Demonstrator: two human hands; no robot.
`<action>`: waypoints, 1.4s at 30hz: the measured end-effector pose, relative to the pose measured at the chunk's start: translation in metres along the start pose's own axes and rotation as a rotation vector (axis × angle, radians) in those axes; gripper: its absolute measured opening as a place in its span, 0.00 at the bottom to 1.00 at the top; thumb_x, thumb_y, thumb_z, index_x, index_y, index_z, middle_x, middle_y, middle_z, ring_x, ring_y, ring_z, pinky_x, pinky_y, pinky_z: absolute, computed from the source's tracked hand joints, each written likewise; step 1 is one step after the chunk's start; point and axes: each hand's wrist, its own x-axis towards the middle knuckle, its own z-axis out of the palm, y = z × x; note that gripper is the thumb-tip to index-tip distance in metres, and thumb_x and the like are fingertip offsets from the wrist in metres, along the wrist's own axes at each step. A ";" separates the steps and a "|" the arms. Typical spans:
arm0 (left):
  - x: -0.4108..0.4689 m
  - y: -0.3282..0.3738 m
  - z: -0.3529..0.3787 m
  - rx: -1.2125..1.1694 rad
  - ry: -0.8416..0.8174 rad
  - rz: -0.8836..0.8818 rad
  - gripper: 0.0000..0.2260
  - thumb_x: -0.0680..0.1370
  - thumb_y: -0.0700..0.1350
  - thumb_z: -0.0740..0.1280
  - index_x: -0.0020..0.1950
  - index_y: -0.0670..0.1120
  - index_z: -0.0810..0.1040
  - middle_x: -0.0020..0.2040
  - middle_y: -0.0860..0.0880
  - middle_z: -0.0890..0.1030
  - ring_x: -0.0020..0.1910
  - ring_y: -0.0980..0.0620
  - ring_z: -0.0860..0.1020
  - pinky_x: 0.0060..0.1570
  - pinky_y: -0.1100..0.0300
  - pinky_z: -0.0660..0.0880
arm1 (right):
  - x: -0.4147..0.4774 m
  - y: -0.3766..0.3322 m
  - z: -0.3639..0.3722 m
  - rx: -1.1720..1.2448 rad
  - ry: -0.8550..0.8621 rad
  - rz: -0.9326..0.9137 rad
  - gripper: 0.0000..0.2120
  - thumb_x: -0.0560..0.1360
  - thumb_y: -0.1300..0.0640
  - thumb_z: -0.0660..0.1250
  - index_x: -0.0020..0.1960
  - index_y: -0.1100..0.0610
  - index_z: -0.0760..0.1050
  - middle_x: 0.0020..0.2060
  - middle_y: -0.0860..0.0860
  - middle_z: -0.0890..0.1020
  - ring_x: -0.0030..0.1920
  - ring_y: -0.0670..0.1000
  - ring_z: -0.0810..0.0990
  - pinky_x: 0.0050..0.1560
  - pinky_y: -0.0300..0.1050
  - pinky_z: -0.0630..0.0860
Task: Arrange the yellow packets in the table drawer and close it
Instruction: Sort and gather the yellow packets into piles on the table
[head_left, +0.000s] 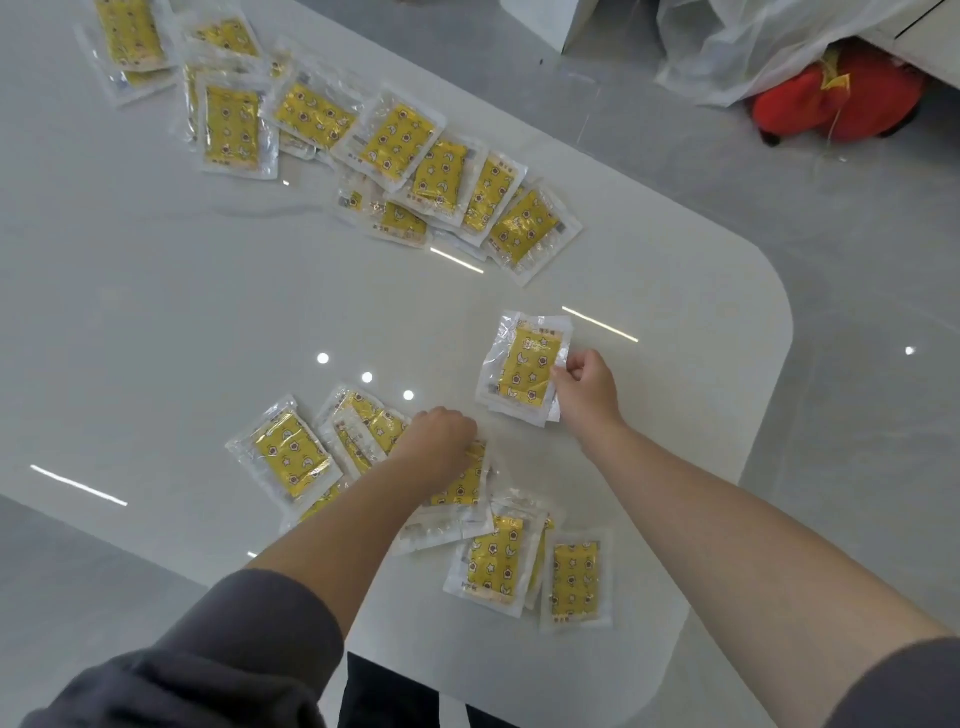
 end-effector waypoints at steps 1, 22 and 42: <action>-0.003 -0.002 -0.006 -0.044 0.011 -0.016 0.05 0.76 0.42 0.64 0.49 0.42 0.76 0.47 0.46 0.78 0.48 0.47 0.75 0.46 0.58 0.68 | -0.001 -0.004 -0.001 0.017 0.002 -0.001 0.02 0.78 0.60 0.62 0.48 0.57 0.69 0.38 0.48 0.73 0.39 0.48 0.73 0.38 0.41 0.69; 0.005 -0.254 -0.202 -1.058 0.476 -0.545 0.18 0.70 0.49 0.76 0.54 0.41 0.78 0.49 0.44 0.82 0.47 0.44 0.81 0.47 0.49 0.80 | 0.003 -0.199 0.145 0.341 0.100 0.100 0.04 0.79 0.58 0.62 0.53 0.55 0.69 0.40 0.47 0.74 0.37 0.46 0.72 0.45 0.46 0.72; 0.102 -0.428 -0.308 -1.283 0.659 -0.569 0.17 0.66 0.43 0.76 0.51 0.48 0.75 0.52 0.46 0.81 0.51 0.45 0.81 0.53 0.49 0.79 | 0.080 -0.346 0.289 0.392 0.087 0.159 0.04 0.77 0.58 0.66 0.45 0.55 0.71 0.38 0.51 0.80 0.31 0.47 0.78 0.33 0.43 0.78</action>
